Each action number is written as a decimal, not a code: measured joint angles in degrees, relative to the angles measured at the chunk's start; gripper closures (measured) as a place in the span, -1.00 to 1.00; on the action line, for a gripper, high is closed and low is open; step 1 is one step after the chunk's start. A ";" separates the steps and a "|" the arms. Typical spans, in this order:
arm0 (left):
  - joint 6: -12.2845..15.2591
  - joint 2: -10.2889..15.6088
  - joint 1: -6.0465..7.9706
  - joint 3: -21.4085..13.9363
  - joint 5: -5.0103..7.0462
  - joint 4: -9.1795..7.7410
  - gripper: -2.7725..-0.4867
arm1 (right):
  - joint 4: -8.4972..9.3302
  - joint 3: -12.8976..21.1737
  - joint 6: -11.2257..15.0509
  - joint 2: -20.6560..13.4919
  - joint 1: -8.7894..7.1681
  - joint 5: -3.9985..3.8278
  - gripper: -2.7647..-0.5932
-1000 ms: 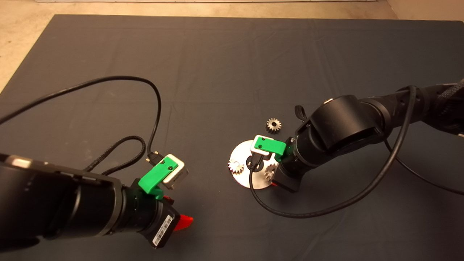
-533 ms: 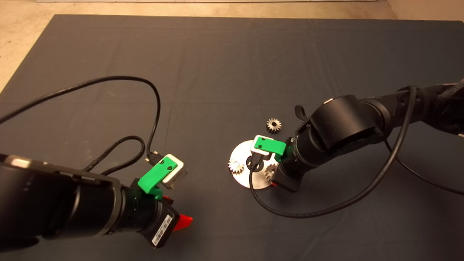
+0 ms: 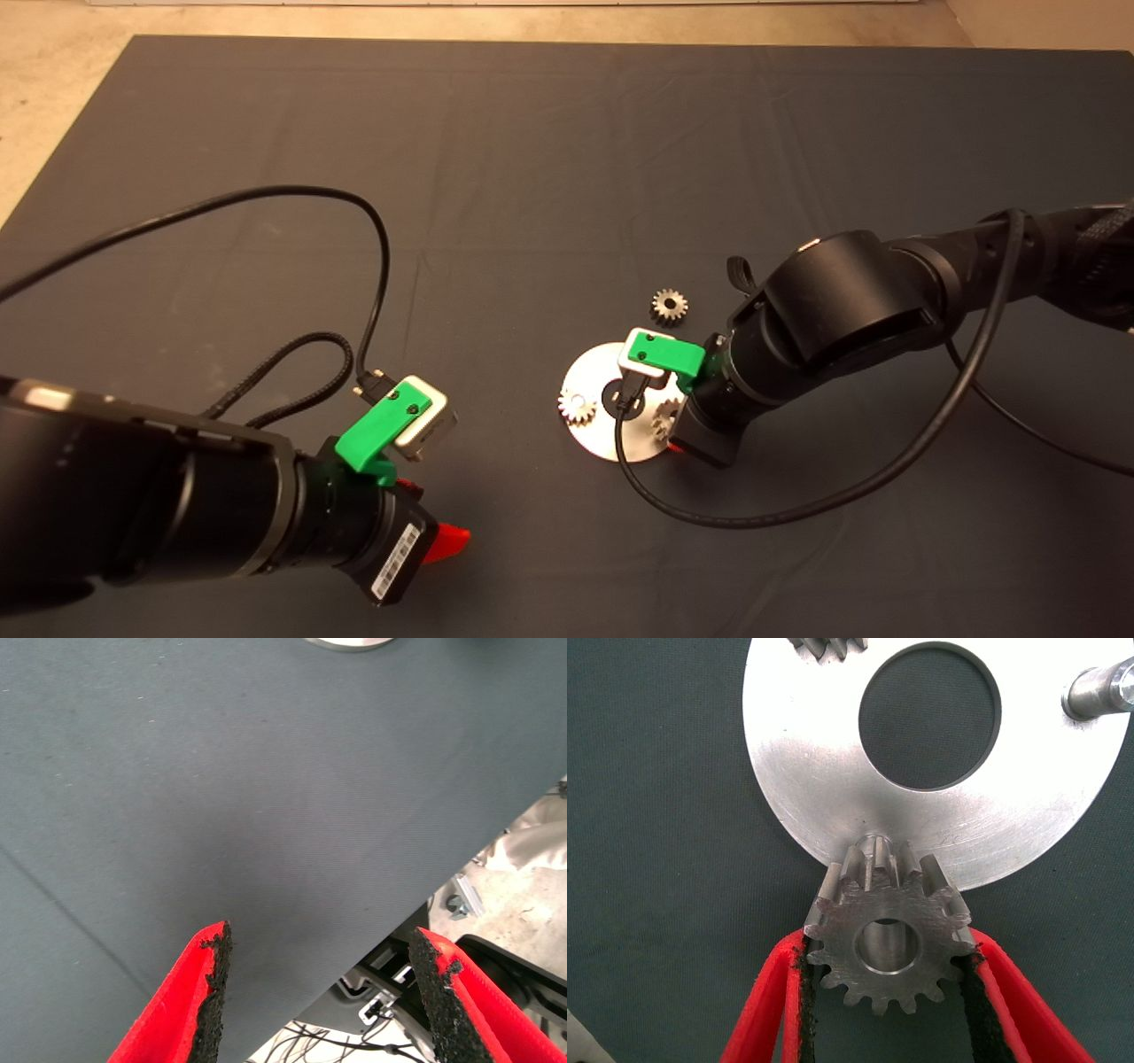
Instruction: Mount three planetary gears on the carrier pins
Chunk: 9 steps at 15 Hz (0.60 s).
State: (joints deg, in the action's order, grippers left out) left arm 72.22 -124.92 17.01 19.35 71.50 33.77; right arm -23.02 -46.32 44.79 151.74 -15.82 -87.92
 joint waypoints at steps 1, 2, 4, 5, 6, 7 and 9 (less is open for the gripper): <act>0.00 0.00 0.00 0.00 -0.29 0.00 0.25 | 0.00 0.00 0.00 0.00 0.01 0.00 0.73; 0.00 0.02 0.00 0.00 -0.46 0.00 0.25 | 0.00 0.00 0.00 0.00 0.09 0.00 0.73; 0.00 0.28 0.02 0.00 -0.63 0.00 0.25 | 0.00 0.00 0.00 0.01 0.10 0.02 0.73; 0.02 0.55 0.00 0.00 -0.66 0.00 0.25 | 0.00 0.00 0.00 0.00 0.10 -0.01 0.73; 0.02 0.68 0.00 0.00 -0.66 0.00 0.25 | 0.00 0.00 0.00 0.00 0.10 0.02 0.73; 0.01 0.68 0.00 0.00 -0.66 0.00 0.25 | 0.00 0.00 -0.01 0.02 0.12 0.02 0.73; 0.02 0.68 0.00 0.00 -0.67 0.00 0.25 | -0.02 0.00 -0.02 0.00 0.21 -0.01 0.73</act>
State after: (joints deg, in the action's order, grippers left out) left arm 72.24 -124.23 17.01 19.35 70.83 33.77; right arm -23.04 -46.32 44.76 151.74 -15.62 -87.93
